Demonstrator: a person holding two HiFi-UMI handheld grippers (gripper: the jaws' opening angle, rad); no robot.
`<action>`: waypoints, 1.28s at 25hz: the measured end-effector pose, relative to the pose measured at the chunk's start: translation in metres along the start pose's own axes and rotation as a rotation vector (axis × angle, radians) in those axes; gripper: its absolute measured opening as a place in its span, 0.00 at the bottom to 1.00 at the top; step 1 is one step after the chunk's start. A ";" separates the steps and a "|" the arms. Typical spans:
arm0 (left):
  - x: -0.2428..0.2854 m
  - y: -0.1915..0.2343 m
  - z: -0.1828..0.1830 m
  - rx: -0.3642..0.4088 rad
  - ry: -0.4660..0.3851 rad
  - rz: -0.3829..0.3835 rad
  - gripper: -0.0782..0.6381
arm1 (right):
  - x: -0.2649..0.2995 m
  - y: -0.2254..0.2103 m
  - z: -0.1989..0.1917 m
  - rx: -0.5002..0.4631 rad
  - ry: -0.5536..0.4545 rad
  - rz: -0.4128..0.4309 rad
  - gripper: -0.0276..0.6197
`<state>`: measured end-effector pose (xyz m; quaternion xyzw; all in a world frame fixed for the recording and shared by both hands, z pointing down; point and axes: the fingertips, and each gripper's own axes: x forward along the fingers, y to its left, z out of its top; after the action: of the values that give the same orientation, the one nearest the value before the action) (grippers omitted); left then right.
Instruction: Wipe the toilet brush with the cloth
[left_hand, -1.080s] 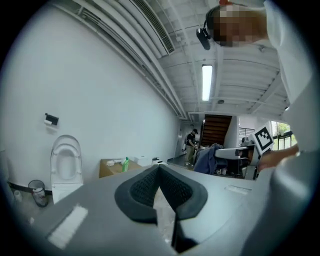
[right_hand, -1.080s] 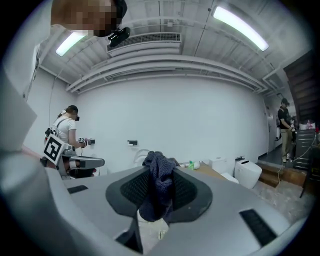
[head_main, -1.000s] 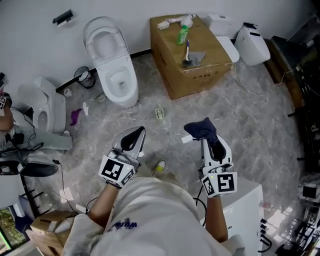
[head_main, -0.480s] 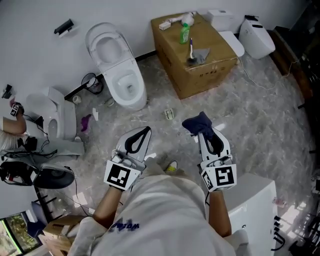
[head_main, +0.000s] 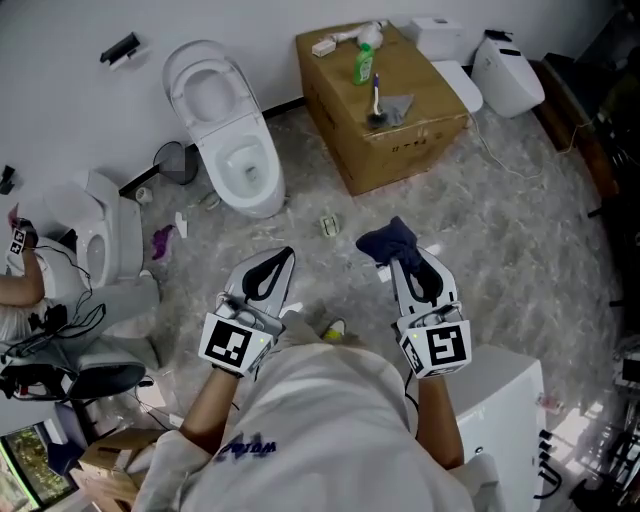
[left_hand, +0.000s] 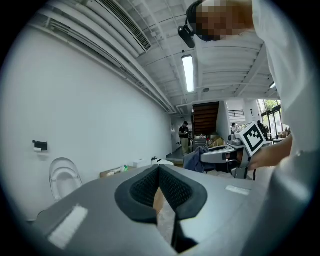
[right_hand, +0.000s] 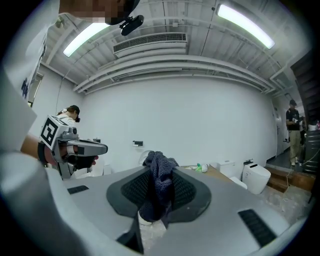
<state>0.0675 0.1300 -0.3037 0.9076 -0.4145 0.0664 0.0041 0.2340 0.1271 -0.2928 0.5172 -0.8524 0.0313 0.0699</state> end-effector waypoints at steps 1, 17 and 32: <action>0.001 0.000 0.000 -0.003 -0.003 0.004 0.10 | 0.001 -0.001 -0.001 -0.003 0.003 0.003 0.18; 0.007 0.006 0.000 0.000 0.010 0.008 0.10 | 0.021 0.005 -0.002 -0.003 0.006 0.033 0.18; 0.032 -0.018 0.005 -0.008 0.006 -0.083 0.10 | 0.005 -0.017 -0.013 0.025 0.012 -0.054 0.18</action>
<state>0.1022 0.1169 -0.3040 0.9238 -0.3767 0.0670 0.0118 0.2479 0.1165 -0.2791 0.5407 -0.8373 0.0429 0.0693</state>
